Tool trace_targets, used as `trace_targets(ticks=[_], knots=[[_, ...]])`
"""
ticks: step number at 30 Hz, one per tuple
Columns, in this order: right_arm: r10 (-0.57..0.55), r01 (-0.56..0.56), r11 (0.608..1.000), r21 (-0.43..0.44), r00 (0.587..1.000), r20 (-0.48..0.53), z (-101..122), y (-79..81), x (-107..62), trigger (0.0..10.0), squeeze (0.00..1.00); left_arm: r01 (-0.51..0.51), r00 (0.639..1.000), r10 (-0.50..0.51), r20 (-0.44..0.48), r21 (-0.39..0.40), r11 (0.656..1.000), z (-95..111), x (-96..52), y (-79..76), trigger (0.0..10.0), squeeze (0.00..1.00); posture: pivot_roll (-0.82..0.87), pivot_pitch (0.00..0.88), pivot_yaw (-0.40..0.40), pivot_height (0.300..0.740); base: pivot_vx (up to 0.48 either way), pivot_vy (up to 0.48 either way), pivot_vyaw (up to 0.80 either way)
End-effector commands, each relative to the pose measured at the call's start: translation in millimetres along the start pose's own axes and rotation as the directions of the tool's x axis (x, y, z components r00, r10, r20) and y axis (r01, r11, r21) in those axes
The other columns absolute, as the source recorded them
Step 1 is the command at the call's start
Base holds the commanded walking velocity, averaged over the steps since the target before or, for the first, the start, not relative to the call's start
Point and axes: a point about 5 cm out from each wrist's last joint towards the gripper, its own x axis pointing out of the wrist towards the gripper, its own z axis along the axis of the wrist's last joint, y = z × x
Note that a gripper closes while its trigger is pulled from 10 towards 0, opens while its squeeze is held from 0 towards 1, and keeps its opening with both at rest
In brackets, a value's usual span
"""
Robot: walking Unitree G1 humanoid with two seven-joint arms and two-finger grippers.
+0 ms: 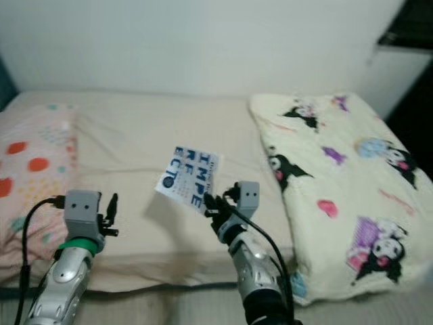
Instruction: Clean up the room
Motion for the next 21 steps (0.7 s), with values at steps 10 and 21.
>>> trace_targets(ticks=[10,21], knots=[[0.035,-0.035,0.999,0.001,0.999,0.006,-0.6,6.6,3.7,10.0,0.00,-0.004,0.999,0.003,-0.038,-0.014,1.000,-6.6,-2.3,3.0,10.0,0.00,0.05,0.000,-0.012,0.740,0.000,0.034,0.00],[0.040,-0.040,0.999,0.004,0.999,-0.002,-2.5,8.1,4.6,10.0,0.00,0.000,0.999,-0.001,-0.042,-0.013,1.000,-7.1,-2.8,2.8,10.0,0.00,0.06,0.000,-0.012,0.740,0.000,0.468,0.00]])
